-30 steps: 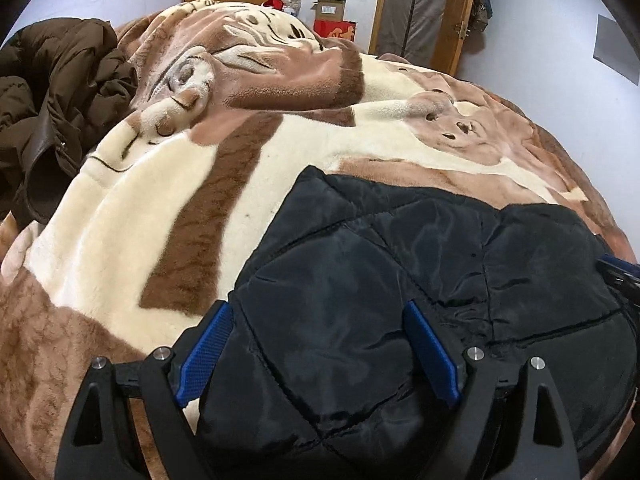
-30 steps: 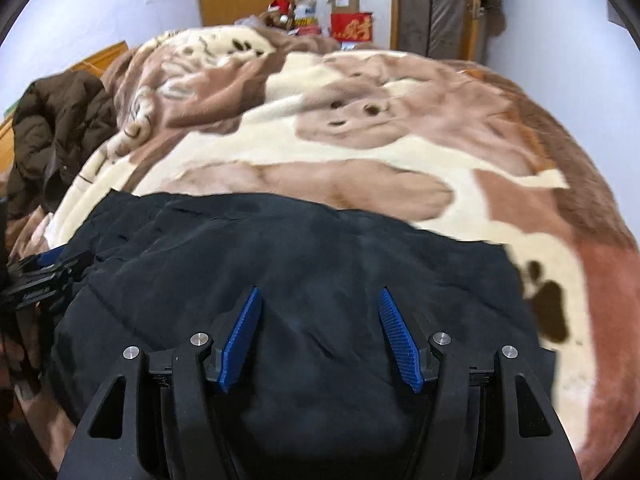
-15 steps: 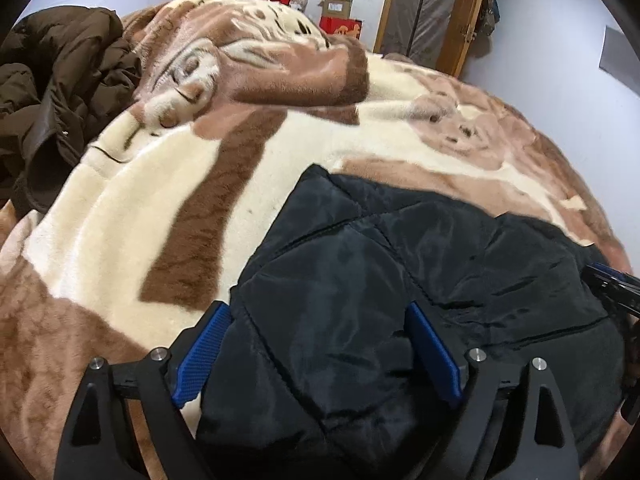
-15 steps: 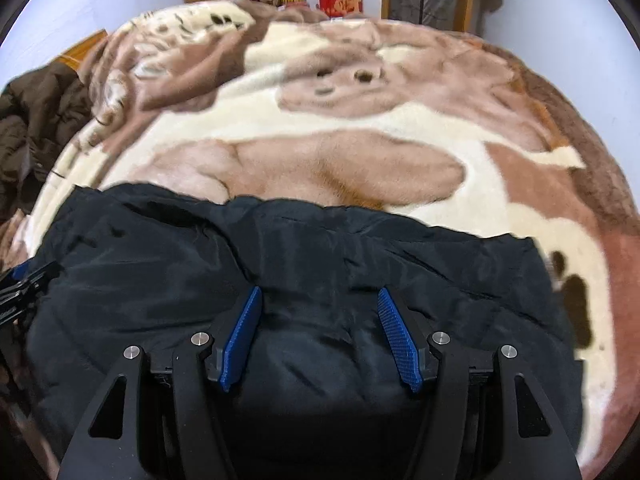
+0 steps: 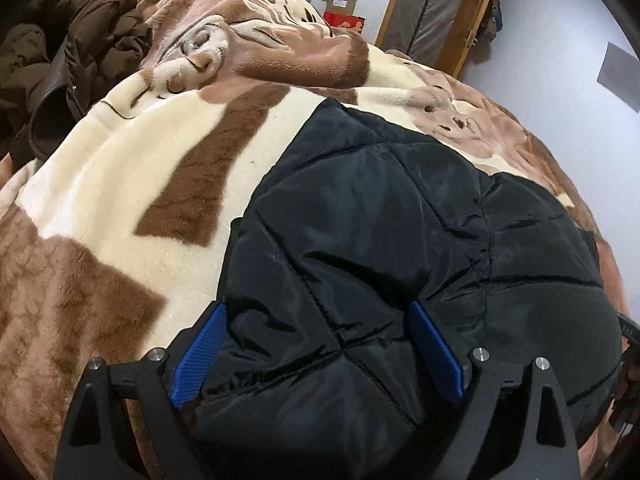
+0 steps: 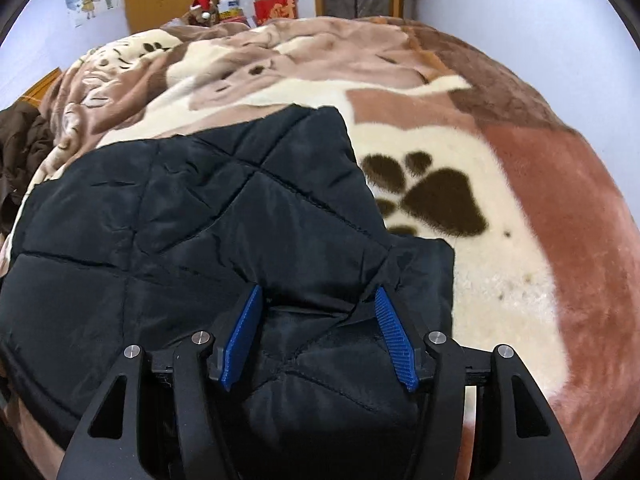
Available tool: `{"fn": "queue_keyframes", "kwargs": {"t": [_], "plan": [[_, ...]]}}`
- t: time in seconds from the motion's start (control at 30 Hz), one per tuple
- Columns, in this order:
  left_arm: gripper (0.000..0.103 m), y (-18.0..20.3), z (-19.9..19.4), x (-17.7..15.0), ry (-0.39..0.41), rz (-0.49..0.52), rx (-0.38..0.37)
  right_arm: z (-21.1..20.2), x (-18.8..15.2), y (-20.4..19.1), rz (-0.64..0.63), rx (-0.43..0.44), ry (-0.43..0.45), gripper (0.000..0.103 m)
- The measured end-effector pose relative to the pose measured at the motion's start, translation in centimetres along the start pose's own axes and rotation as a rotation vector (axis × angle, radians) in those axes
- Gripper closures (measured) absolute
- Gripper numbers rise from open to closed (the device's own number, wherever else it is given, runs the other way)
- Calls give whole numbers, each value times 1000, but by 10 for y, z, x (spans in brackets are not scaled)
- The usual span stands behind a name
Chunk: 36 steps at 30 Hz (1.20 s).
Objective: Fold large clothes
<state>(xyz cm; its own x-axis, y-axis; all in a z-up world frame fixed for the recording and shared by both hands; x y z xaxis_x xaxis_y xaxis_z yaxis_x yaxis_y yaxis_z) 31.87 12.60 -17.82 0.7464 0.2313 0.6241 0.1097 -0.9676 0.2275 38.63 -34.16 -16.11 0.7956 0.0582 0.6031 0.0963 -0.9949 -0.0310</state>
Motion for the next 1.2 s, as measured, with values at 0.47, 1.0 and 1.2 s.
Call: {"fn": "queue_keyframes", "kwargs": {"t": [0.47, 1.0, 1.2], "plan": [[21, 17, -72, -21, 63, 120, 65, -74, -45, -16, 1, 61, 26, 45], [22, 3, -101, -23, 108, 90, 40, -81, -50, -2, 34, 35, 29, 45], [25, 1, -44, -54, -9, 86, 40, -55, -62, 6, 41, 17, -17, 45]]}}
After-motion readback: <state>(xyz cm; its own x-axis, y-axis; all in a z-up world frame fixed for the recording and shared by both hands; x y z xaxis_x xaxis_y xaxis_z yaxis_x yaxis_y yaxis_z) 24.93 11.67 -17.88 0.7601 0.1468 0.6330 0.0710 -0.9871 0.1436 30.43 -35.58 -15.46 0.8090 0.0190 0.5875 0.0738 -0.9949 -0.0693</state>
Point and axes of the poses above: each gripper's, at about its wrist camera, not at the fingertips, and z roughly the way its jaws point, y to its right, x to its top, the point moved 8 cm from there along z, roughly the way its jaws point
